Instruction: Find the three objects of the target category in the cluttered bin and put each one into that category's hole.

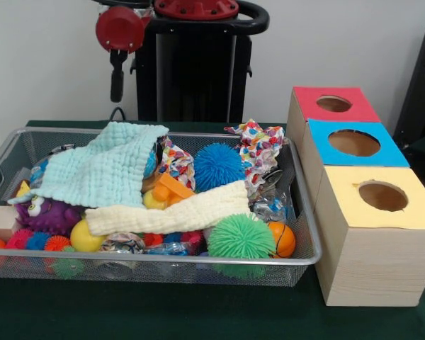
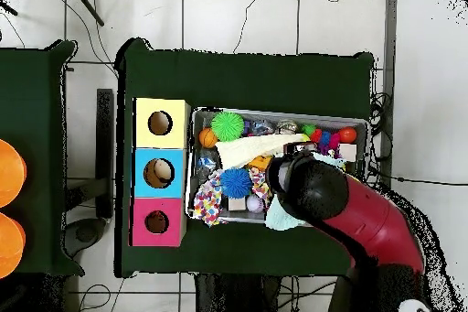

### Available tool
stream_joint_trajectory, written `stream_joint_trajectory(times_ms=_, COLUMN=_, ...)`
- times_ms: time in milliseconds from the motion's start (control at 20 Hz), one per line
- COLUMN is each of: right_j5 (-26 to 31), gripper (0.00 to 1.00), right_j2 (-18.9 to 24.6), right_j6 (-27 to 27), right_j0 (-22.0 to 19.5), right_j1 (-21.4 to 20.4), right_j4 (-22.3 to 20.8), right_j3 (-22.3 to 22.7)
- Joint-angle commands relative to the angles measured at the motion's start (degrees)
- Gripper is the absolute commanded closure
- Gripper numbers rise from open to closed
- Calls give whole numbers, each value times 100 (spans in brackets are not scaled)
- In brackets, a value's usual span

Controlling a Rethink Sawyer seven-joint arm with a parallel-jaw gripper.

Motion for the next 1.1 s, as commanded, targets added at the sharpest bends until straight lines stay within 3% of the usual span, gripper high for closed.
stream_joint_trajectory(times_ms=50, right_j5=777, gripper=100, right_j2=1104, right_j6=-1728, right_j0=-288, right_j1=216, right_j4=-737, right_j3=-704)
stream_joint_trajectory(times_ms=200, right_j5=794, gripper=100, right_j2=1178, right_j6=-1633, right_j0=-320, right_j1=216, right_j4=-987, right_j3=-790)
stream_joint_trajectory(times_ms=250, right_j5=779, gripper=0, right_j2=1214, right_j6=-1588, right_j0=-341, right_j1=208, right_j4=-1052, right_j3=-795)
stream_joint_trajectory(times_ms=750, right_j5=574, gripper=0, right_j2=1744, right_j6=-1309, right_j0=-679, right_j1=315, right_j4=-1142, right_j3=-644)
stream_joint_trajectory(times_ms=1100, right_j5=-28, gripper=0, right_j2=2151, right_j6=-1183, right_j0=-977, right_j1=700, right_j4=-1372, right_j3=-453)
